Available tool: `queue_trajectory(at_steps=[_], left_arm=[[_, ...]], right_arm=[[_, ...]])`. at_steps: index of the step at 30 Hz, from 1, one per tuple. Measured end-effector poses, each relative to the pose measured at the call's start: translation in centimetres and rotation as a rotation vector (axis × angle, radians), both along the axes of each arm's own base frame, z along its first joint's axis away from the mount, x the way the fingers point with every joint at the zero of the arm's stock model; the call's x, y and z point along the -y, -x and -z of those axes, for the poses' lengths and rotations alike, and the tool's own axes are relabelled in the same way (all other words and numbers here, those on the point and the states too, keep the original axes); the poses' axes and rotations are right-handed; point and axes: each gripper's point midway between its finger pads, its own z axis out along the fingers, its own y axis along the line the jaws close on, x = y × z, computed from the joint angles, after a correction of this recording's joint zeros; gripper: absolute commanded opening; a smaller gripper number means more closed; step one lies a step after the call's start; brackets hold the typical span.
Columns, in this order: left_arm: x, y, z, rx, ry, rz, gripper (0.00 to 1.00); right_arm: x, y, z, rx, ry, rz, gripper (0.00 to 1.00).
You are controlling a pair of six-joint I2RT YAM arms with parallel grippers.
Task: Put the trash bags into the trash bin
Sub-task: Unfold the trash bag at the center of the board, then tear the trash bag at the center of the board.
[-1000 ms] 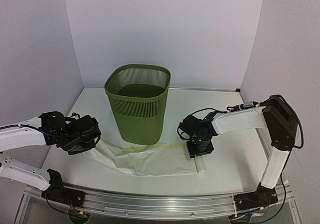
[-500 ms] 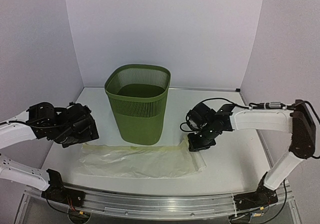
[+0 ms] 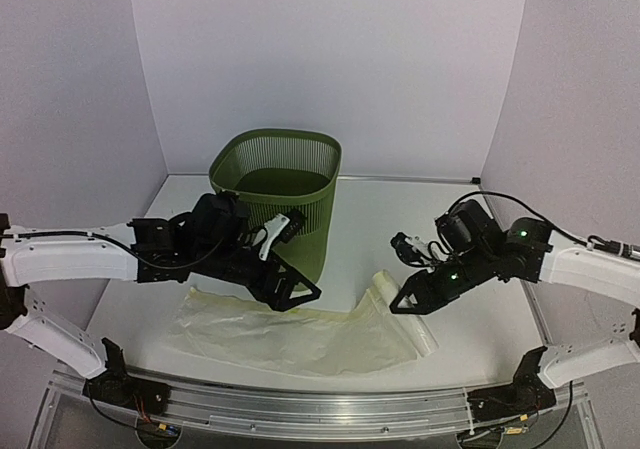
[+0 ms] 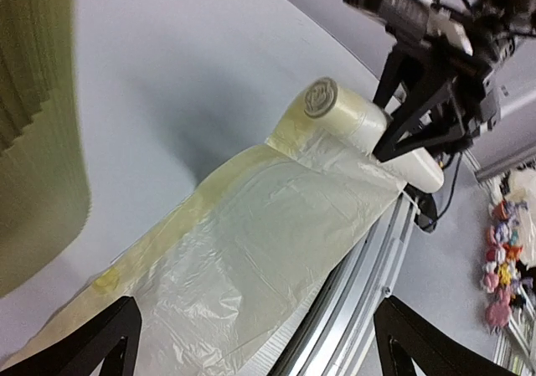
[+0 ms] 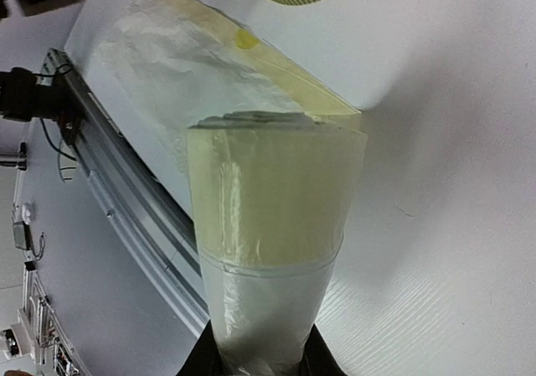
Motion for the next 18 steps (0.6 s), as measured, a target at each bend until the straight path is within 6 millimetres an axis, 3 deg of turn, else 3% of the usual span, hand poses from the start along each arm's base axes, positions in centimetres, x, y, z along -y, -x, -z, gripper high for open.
queue_trajectory(at_steps=[4,8,14,18], left_arm=[[3.1,1.4,1.3,0.022,0.043,0.187,1.0],[5.1,2.7,0.5,0.055,0.129,0.333,0.99],[7.4,3.3,-2.7,0.155,0.251,0.465,0.99],[7.8,3.6,-3.0,0.193,0.273,0.512,1.0]], right_arm=[[0.1,1.4,-4.1,0.075,-0.131,-0.06,0.0],[0.3,3.0,-7.4,0.13,-0.24,-0.129,0.0],[-0.4,4.7,-10.4,0.131,-0.343,-0.231,0.0],[-0.6,5.2,-11.1,0.127,-0.368,-0.258,0.0]])
